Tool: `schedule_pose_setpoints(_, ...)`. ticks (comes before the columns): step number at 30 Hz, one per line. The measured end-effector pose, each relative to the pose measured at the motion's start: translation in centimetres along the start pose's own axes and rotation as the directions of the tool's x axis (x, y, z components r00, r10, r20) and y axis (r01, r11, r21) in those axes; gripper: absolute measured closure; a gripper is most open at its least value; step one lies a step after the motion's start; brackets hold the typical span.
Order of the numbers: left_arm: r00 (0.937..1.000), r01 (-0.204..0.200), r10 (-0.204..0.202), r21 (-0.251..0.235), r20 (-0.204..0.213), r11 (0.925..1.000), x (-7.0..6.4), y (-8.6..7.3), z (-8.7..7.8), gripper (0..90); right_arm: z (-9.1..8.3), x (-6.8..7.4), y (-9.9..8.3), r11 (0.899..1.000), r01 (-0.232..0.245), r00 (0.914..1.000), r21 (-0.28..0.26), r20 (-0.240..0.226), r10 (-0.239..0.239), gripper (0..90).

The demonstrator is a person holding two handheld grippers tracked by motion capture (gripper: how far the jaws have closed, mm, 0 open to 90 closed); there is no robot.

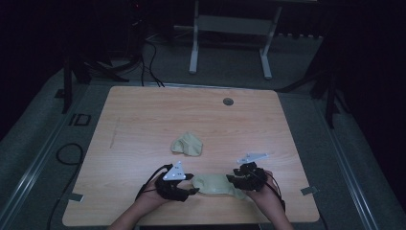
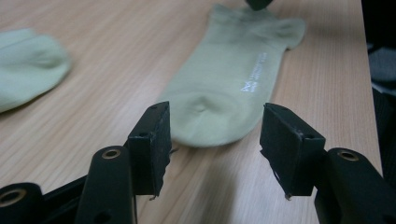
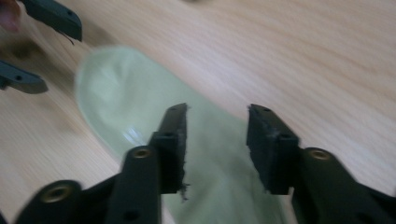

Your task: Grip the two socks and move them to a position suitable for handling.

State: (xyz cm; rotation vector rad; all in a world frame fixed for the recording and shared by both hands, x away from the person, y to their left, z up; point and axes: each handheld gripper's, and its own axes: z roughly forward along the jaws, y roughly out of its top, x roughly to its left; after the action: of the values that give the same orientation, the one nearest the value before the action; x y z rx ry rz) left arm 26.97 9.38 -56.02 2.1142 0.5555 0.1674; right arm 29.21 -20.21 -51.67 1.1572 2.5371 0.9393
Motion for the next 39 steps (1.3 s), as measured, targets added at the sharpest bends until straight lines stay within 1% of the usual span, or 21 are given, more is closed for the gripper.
schedule_pose_setpoints(2,0.9998,0.005,-0.005,-0.005,-0.021,1.0,0.2,-0.6,-0.9,38.6,0.0,0.6,0.8,0.999,0.029,0.9996,-0.023,-0.007,-0.029,53.3)
schedule_pose_setpoints(3,0.9992,0.009,-0.01,-0.018,-0.038,0.9998,0.2,-0.8,-1.4,38.5,0.2,0.8,1.1,0.999,0.033,0.9992,-0.024,-0.022,-0.034,50.3)
schedule_pose_setpoints(4,0.9981,0.03,-0.032,-0.03,-0.052,0.9991,0.2,-1.0,-1.9,37.8,0.5,1.0,1.4,0.999,0.038,0.9984,-0.036,-0.041,-0.04,49.1)
schedule_pose_setpoints(6,0.9945,0.044,-0.047,-0.04,-0.094,0.9983,0.0,-1.5,-2.8,35.6,1.3,1.4,2.1,0.998,0.037,0.9979,-0.051,-0.051,-0.04,46.6)
schedule_pose_setpoints(7,0.9937,0.054,-0.058,-0.041,-0.096,0.9977,0.0,-1.7,-3.2,35.0,1.7,1.6,2.5,0.997,0.037,0.9968,-0.061,-0.068,-0.041,46.4)
schedule_pose_setpoints(9,0.9894,0.07,-0.074,-0.036,-0.125,0.9969,0.2,-2.2,-3.6,35.0,2.9,2.0,3.7,0.998,0.032,0.9915,-0.055,-0.124,-0.039,42.6)
schedule_pose_setpoints(11,0.9859,0.096,-0.101,-0.039,-0.133,0.9946,0.5,-2.6,-3.9,35.0,4.1,2.6,5.1,0.997,0.064,0.991,-0.047,-0.115,-0.069,42.3)
schedule_pose_setpoints(13,0.9833,0.12,-0.127,-0.065,-0.13,0.9907,0.6,-2.7,-4.2,34.5,5.2,3.0,6.4,0.996,0.081,0.9883,-0.042,-0.126,-0.085,42.3)
schedule_pose_setpoints(15,0.977,0.145,-0.154,-0.07,-0.148,0.987,0.8,-2.6,-4.4,26.8,6.1,3.3,7.6,0.994,0.106,0.9875,-0.029,-0.115,-0.109,41.9)
schedule_pose_setpoints(17,0.9698,0.174,-0.186,-0.087,-0.158,0.9809,1.1,-2.7,-4.5,23.3,6.7,3.2,9.0,0.994,0.104,0.9856,-0.023,-0.132,-0.106,41.8)
schedule_pose_setpoints(18,0.9693,0.181,-0.192,-0.084,-0.153,0.9798,1.3,-2.8,-4.6,19.5,7.1,3.2,9.7,0.994,0.112,0.986,-0.017,-0.122,-0.113,41.0)
schedule_pose_setpoints(19,0.9663,0.189,-0.2,-0.082,-0.162,0.9785,1.4,-2.8,-4.7,16.3,7.5,3.2,10.4,0.993,0.114,0.9865,-0.01,-0.117,-0.115,40.0)
schedule_pose_setpoints(21,0.9672,0.182,-0.195,-0.091,-0.163,0.9791,1.6,-3.0,-4.8,11.9,8.1,3.2,11.7,0.994,0.112,0.9881,0.0,-0.106,-0.111,38.2)
schedule_pose_setpoints(23,0.9641,0.183,-0.199,-0.104,-0.176,0.9777,1.6,-2.9,-5.0,6.5,8.7,3.0,12.8,0.994,0.108,0.9872,-0.01,-0.117,-0.108,39.9)
schedule_pose_setpoints(25,0.9593,0.192,-0.208,-0.102,-0.191,0.9761,1.7,-2.9,-5.0,2.4,9.4,3.1,13.8,0.993,0.119,0.9864,0.001,-0.114,-0.118,40.3)
schedule_pose_setpoints(27,0.95,0.214,-0.232,-0.104,-0.209,0.9712,2.0,-3.2,-4.9,1.6,10.2,3.2,14.7,0.99,0.139,0.9859,0.012,-0.097,-0.137,40.3)
schedule_pose_setpoints(29,0.9466,0.226,-0.244,-0.107,-0.211,0.9683,2.3,-3.5,-4.8,1.6,10.9,3.3,15.5,0.99,0.138,0.9866,0.022,-0.091,-0.135,39.9)
schedule_pose_setpoints(32,0.9397,0.254,-0.275,-0.124,-0.203,0.9592,2.6,-3.7,-5.0,1.5,12.2,3.5,16.2,0.989,0.144,0.9871,0.034,-0.075,-0.141,38.6)
schedule_pose_setpoints(34,0.9367,0.242,-0.271,-0.148,-0.222,0.9588,2.5,-3.7,-5.3,1.5,13.0,3.6,16.5,0.99,0.14,0.988,0.034,-0.071,-0.137,38.6)
schedule_pose_setpoints(35,0.9317,0.241,-0.274,-0.16,-0.238,0.9573,2.5,-3.7,-5.5,1.0,13.4,3.7,16.7,0.989,0.14,0.9884,0.043,-0.067,-0.137,38.9)
schedule_pose_setpoints(39,0.9226,0.251,-0.29,-0.173,-0.255,0.9523,2.7,-4.0,-5.6,1.0,15.1,3.9,16.9,0.985,0.156,0.9877,0.079,-0.024,-0.154,39.8)
